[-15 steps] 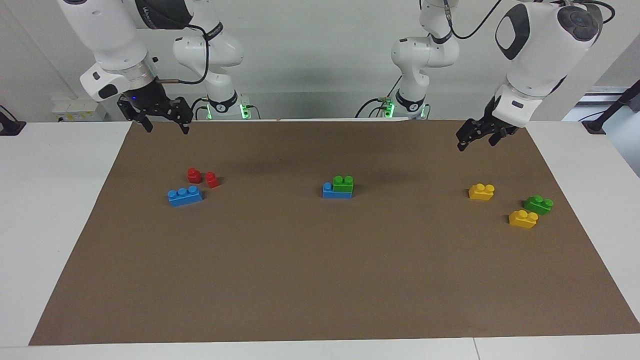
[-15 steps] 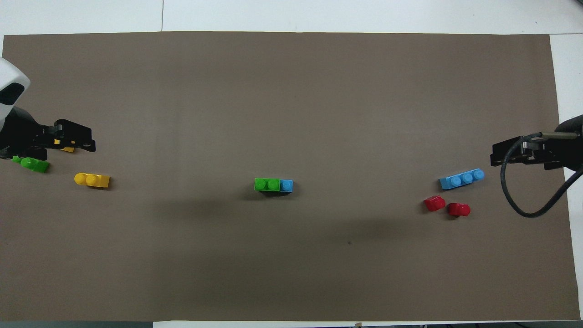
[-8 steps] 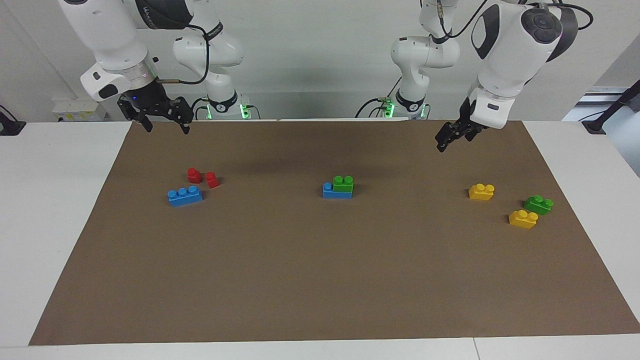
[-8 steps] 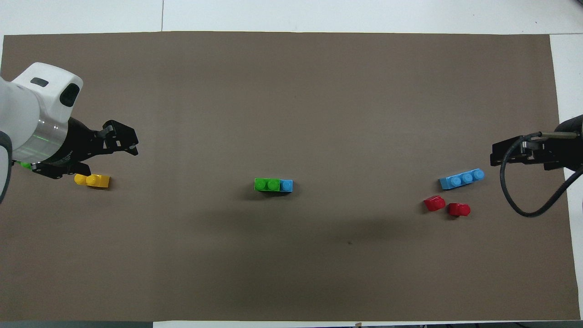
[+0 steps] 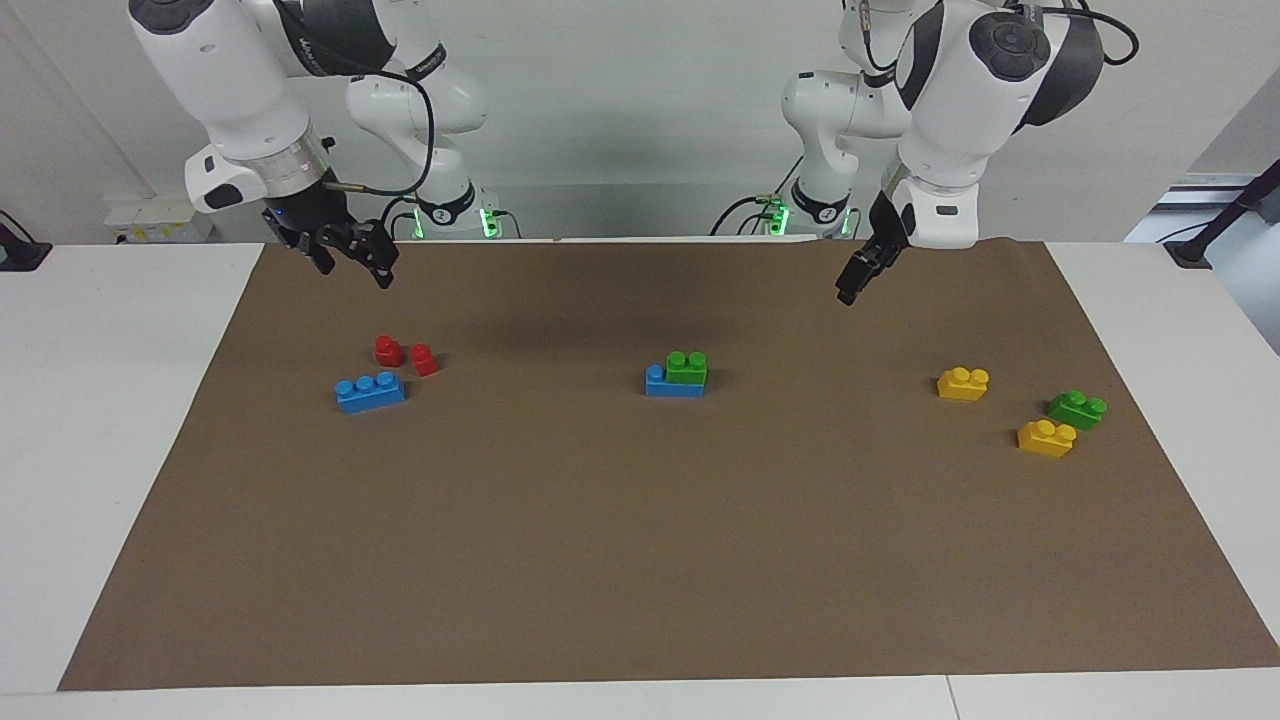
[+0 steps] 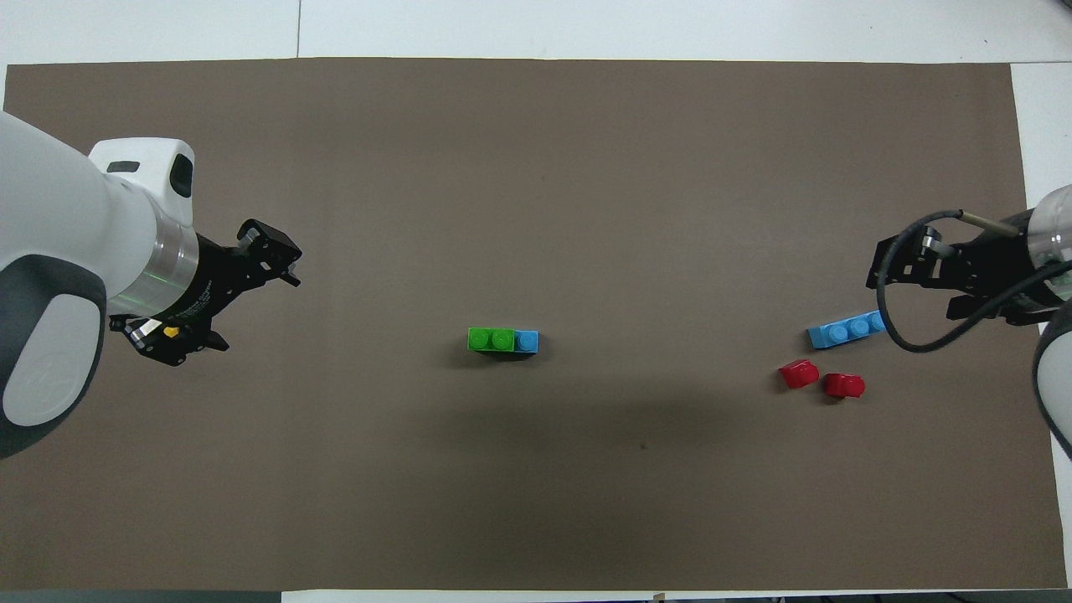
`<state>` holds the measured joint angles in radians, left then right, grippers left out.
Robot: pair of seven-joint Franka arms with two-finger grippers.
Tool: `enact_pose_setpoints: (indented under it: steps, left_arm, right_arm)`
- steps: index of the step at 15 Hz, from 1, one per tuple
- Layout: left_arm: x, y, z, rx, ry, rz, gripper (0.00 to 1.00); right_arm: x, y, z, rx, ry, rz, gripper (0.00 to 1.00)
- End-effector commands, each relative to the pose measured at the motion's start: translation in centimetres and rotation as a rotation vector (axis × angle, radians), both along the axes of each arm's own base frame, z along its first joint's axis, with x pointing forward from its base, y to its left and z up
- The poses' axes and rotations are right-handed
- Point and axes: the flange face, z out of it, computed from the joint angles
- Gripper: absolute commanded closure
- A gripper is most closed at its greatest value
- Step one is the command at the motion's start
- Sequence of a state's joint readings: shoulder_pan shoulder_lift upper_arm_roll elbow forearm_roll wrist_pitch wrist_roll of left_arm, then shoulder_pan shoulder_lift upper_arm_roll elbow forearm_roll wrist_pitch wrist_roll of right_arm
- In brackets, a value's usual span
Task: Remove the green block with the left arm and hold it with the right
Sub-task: 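Move the left gripper while the right gripper moves toward the center bricks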
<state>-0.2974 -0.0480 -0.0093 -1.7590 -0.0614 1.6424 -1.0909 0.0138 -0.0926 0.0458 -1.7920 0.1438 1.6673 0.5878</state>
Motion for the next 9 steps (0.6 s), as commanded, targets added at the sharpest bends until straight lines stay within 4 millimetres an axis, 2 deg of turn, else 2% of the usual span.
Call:
enact_pose_setpoints:
  steps: [1, 4, 6, 9]
  left_arm:
    - [-1.7, -1.8, -0.8, -0.017, -0.037, 0.197, 0.0]
    - [-3.1, -4.0, -1.8, -0.03, -0.067, 0.341, 0.0]
    - [-4.0, -5.2, -2.2, -0.029, -0.063, 0.414, 0.0]
    - [-4.9, -7.1, -3.1, -0.03, -0.062, 0.46, 0.0]
  right_arm:
    - [-0.6, 3.8, -1.4, 0.056, 0.044, -0.202, 0.1]
    - [-0.7, 7.1, -3.3, 0.116, 0.079, -0.406, 0.1]
    - [-0.8, 10.7, -4.6, 0.13, 0.109, -0.449, 0.09]
    - [-0.5, 13.6, -6.5, 0.19, 0.175, -0.601, 0.09]
